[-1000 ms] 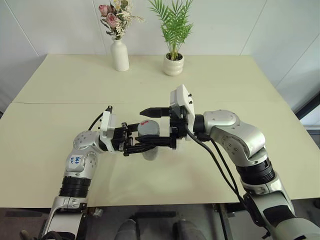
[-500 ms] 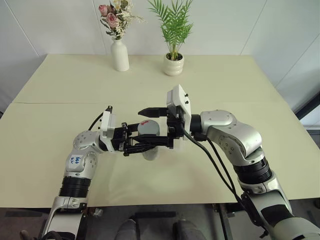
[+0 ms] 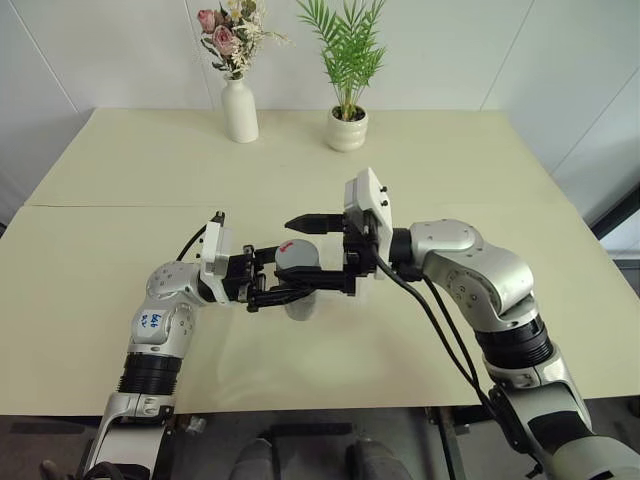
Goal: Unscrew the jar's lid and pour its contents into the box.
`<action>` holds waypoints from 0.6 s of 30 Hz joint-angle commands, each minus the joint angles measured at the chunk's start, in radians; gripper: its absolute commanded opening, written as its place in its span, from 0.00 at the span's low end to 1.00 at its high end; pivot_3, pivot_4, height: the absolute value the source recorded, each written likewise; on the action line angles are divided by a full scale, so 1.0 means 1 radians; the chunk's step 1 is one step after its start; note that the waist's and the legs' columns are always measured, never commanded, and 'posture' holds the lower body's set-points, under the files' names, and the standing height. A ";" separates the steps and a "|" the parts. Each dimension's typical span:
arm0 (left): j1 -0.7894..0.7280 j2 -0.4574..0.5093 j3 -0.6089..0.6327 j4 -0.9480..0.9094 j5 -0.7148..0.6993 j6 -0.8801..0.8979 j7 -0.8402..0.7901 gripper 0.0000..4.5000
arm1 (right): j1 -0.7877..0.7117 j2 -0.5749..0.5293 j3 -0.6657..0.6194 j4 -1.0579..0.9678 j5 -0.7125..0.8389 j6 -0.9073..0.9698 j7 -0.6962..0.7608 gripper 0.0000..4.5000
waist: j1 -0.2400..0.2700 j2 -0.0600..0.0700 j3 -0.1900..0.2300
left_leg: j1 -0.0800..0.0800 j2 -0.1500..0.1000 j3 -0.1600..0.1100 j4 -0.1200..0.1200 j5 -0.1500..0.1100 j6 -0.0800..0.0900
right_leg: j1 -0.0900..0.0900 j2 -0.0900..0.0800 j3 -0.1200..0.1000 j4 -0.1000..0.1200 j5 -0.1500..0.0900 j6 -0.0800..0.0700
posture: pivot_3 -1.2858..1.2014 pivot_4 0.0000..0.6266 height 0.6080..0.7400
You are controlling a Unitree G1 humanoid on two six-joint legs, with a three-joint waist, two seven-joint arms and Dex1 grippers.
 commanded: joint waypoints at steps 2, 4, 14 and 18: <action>-0.002 0.002 0.001 -0.034 -0.006 -0.010 -0.002 0.56 | 0.004 -0.016 -0.040 -0.032 0.015 -0.004 0.005 0.99 | 0.000 0.000 0.000 | 0.000 0.000 0.000 0.000 0.000 0.000 | 0.000 0.000 0.000 0.000 0.000 0.000 | 0.52 0.24 1.00; -0.002 0.002 0.001 -0.034 -0.006 -0.010 -0.002 0.56 | 0.006 -0.022 -0.043 -0.033 0.017 -0.004 0.010 0.99 | 0.000 0.000 0.000 | 0.000 0.000 0.000 0.000 0.000 0.000 | 0.000 0.000 0.000 0.000 0.000 0.000 | 0.52 0.24 1.00; -0.006 0.003 0.000 -0.031 -0.007 -0.010 -0.003 0.56 | 0.024 -0.049 -0.052 -0.047 0.027 0.002 0.016 0.99 | 0.000 0.000 0.000 | 0.000 0.000 0.000 0.000 0.000 0.000 | 0.000 0.000 0.000 0.000 0.000 0.000 | 0.52 0.24 1.00; -0.009 0.002 0.000 -0.027 -0.007 -0.011 -0.004 0.56 | 0.028 -0.059 -0.054 -0.051 0.029 0.004 0.022 0.99 | 0.000 0.000 0.000 | 0.000 0.000 0.000 0.000 0.000 0.000 | 0.000 0.000 0.000 0.000 0.000 0.000 | 0.52 0.24 1.00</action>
